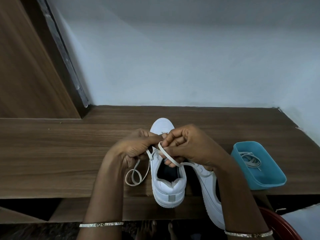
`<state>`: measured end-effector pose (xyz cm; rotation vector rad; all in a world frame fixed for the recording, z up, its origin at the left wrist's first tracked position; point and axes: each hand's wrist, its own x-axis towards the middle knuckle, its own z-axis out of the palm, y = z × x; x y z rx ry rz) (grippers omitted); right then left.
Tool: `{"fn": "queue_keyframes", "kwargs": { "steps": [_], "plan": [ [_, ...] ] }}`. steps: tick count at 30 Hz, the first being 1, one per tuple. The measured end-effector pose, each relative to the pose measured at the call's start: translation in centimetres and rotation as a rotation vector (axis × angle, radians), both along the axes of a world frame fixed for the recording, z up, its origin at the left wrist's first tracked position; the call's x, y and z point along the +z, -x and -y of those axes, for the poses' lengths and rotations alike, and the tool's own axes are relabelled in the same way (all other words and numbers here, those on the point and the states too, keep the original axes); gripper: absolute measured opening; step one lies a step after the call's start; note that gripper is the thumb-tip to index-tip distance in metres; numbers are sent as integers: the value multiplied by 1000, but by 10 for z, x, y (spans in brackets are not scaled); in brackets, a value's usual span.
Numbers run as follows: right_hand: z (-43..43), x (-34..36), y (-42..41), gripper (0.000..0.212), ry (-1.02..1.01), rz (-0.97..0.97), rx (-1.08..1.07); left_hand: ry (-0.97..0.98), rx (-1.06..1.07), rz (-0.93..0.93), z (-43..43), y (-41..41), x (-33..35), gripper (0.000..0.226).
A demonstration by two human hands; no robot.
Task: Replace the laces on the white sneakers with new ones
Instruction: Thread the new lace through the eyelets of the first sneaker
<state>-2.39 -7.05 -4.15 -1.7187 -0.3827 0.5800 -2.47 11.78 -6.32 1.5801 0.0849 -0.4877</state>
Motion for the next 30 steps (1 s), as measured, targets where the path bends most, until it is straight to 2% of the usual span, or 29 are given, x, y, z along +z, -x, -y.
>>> {"fn": "queue_keyframes", "kwargs": {
  "steps": [5, 10, 14, 19, 21, 24, 28, 30],
  "plan": [
    [-2, 2, -1, 20, 89, 121, 4, 14, -6, -52, -1, -1, 1, 53],
    [-2, 1, 0, 16, 119, 103, 48, 167, 34, 10, -1, 1, 4, 25],
    [-4, -4, -3, 19, 193, 119, -35, 175, 116, 16, -1, -1, 2, 24],
    [-12, -13, -2, 29, 410, 292, 20, 110, 169, 58, -3, -6, -2, 27],
    [-19, -19, 0, 26, 473, 386, 53, 83, 154, 83, -5, -9, -2, 28],
    [-27, -24, -1, 4, 500, 469, 43, 61, 159, 106, -7, -10, -3, 31],
    [-21, -21, -8, 6, 516, 540, -56, 145, 215, 40, -10, -9, -5, 31],
    [-13, -18, -11, 8, 421, 499, -87, 197, 242, -34, -9, -8, -6, 29]
  ]
}}
